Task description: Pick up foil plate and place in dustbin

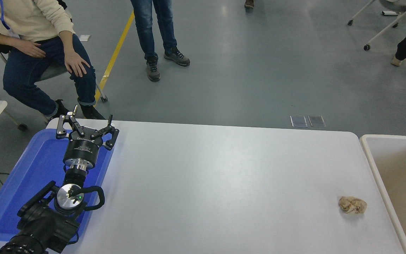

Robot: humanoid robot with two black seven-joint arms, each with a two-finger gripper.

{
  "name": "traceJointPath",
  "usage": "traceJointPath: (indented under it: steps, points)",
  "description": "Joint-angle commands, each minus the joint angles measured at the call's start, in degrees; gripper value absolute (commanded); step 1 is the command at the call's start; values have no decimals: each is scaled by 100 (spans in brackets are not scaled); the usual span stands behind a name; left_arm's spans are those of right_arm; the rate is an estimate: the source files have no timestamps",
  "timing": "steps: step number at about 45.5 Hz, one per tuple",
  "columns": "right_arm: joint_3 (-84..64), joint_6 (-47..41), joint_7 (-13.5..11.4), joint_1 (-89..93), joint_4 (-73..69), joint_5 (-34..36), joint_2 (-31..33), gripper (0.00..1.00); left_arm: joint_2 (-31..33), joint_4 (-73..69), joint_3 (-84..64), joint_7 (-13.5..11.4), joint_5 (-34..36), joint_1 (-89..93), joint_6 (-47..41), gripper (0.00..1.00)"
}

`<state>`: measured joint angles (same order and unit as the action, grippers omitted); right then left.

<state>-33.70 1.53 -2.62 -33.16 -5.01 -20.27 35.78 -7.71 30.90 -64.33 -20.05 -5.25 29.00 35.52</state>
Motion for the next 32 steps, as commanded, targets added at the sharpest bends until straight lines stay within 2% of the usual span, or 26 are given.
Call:
traceJointPath:
  steps: [1, 12, 13, 15, 18, 19, 20, 26, 32]
  points:
    - [4, 172, -28, 82, 61, 67, -97, 0, -2, 4, 0, -8, -3, 0, -1, 100]
    - [4, 260, -28, 82, 61, 111, -124, 0, -2, 4, 0, -8, 6, 0, -1, 100]
    - [-5, 313, -28, 91, 61, 120, -124, 3, -2, 4, 0, 1, 6, 0, -1, 100]
    - [-5, 479, -19, 99, 61, 129, -133, 27, -2, 4, 0, -8, -3, 0, -1, 100]
    - [-14, 813, -19, 152, 61, 120, -168, 70, -2, -5, 0, 1, -3, 0, -1, 100]
    - [-5, 927, -19, 170, 61, 129, -176, 82, -2, 4, 0, 1, -3, 0, -1, 100]
    - [-5, 1033, -19, 187, 53, 129, -176, 88, -2, -5, 0, -8, -3, 0, -1, 100]
    - [-5, 1262, -19, 284, 52, 129, -335, 96, 7, -5, 0, 1, -3, 0, -1, 100]
    - [-5, 1271, -19, 319, 52, 129, -352, 97, -2, 4, 0, 1, -3, 0, -1, 100]
